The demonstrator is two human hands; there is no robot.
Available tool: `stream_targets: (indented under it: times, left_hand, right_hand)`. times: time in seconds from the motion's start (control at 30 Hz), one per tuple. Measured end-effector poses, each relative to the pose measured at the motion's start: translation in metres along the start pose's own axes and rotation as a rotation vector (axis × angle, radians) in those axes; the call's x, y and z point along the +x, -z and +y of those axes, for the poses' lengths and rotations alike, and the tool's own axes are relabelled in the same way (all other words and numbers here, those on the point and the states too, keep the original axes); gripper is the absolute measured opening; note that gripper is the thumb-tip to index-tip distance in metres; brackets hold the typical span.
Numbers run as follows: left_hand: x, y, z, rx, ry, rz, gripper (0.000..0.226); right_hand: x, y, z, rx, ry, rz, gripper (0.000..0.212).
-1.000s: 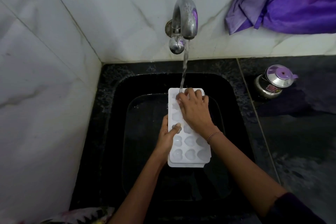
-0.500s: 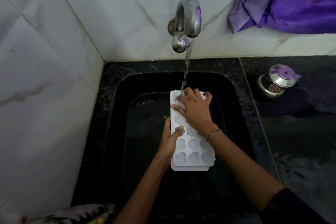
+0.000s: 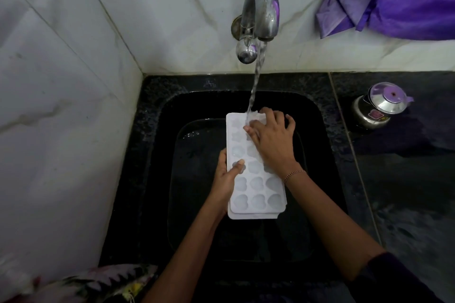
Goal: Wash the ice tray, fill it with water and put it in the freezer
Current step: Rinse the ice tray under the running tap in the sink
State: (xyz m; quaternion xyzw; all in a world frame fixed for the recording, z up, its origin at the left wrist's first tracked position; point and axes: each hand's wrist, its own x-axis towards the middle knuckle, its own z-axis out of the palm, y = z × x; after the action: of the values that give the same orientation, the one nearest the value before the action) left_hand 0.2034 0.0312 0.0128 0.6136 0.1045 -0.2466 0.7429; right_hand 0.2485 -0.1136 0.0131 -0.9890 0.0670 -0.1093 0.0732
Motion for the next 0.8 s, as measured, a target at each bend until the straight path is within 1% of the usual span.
stream_targets:
  times: [0.1,0.17,0.27,0.4,0.47,0.53,0.6,0.63,0.7,0.8]
  left_hand:
    - [0.001,0.004,0.000,-0.005,-0.013,-0.010,0.029]
    - [0.000,0.006,0.000,-0.006,-0.007,-0.018,0.029]
    - [0.001,0.004,0.001,0.002,-0.012,-0.016,0.031]
    - [0.006,0.006,0.003,-0.007,-0.015,0.022,0.030]
    - [0.007,0.009,0.003,-0.007,-0.015,0.034,0.030]
    - [0.009,0.009,0.006,-0.004,-0.024,0.037,0.031]
    - [0.009,0.010,0.007,-0.012,-0.027,0.032,0.030]
    - [0.009,0.010,0.007,-0.011,-0.026,0.031,0.029]
    - [0.009,0.011,0.004,0.005,-0.022,0.036,0.030]
    - [0.008,0.015,0.000,0.014,-0.011,0.044,0.031]
  right_hand:
    - [0.001,-0.002,0.003,0.059,0.035,-0.038,0.056]
    - [0.000,-0.002,0.003,0.022,0.057,-0.033,0.056]
    - [0.000,-0.002,0.001,-0.026,0.042,-0.024,0.054]
    - [0.008,-0.002,0.001,0.075,0.115,-0.095,0.051]
    - [0.012,-0.003,0.003,0.148,0.135,-0.091,0.051]
    - [0.012,-0.006,0.003,0.218,0.060,0.003,0.050]
    - [0.010,-0.008,0.003,0.201,-0.064,0.061,0.046]
    - [0.009,-0.008,0.002,0.150,-0.108,0.050,0.044]
    - [0.006,-0.007,0.000,0.062,-0.134,0.012,0.042]
    - [0.004,-0.006,-0.002,0.062,-0.107,-0.015,0.040]
